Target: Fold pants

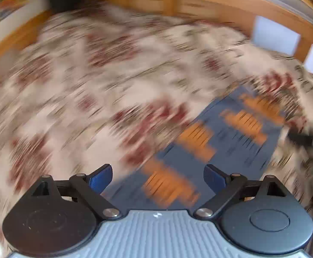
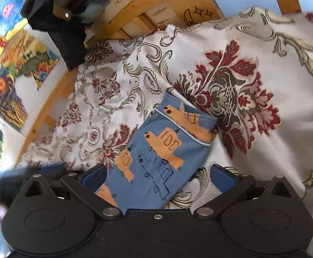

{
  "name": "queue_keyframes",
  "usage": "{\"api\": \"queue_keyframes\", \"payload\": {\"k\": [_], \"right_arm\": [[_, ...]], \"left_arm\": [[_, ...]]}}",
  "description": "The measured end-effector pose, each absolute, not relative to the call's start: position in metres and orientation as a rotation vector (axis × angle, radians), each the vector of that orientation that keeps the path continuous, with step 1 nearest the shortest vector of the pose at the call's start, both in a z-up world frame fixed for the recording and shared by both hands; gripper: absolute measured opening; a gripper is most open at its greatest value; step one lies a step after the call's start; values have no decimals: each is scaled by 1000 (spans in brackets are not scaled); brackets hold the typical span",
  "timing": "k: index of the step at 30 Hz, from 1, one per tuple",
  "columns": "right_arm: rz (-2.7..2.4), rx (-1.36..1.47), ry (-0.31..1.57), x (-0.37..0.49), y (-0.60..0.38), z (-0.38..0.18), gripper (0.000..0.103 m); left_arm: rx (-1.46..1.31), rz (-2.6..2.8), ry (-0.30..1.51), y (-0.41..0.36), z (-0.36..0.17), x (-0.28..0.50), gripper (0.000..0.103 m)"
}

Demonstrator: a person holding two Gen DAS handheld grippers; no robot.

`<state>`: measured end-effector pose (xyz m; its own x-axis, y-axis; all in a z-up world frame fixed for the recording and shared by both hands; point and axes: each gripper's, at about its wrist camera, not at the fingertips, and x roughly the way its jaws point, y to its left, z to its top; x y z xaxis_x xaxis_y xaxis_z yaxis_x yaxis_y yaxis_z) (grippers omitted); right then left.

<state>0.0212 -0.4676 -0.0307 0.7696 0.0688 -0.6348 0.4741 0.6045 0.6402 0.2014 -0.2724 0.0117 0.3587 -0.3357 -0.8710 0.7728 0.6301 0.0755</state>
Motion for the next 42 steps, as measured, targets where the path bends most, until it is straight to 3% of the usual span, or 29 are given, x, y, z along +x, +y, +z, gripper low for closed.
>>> {"api": "queue_keyframes", "payload": {"k": [3,9,12,16,21,30,38,42], "right_arm": [[-207,959,687,23,-477,-34,94],[-154,1092,715,24,-524,-29,91],[-100,1151,777,33,-549,-38,81],[-134,1179,812,41,-557,-48,72],[-218,1129,789,43,-543,-53,70],[-352,1140,736,31,-540,-56,47],[-429,1107,749,33,-538,-55,45],[-429,1134,779,38,-542,-62,19]], "left_arm": [[602,-855,971,-335,9,217,95],[750,-966,1035,-426,-11,235,90],[740,-991,1096,-445,-22,240,87],[720,-1046,1181,-456,-38,243,84],[679,-1065,1283,-464,-62,253,84],[592,-1123,1325,-451,-79,270,76],[600,-1134,1319,-450,-80,272,72],[633,-1139,1297,-451,-82,269,71]]}}
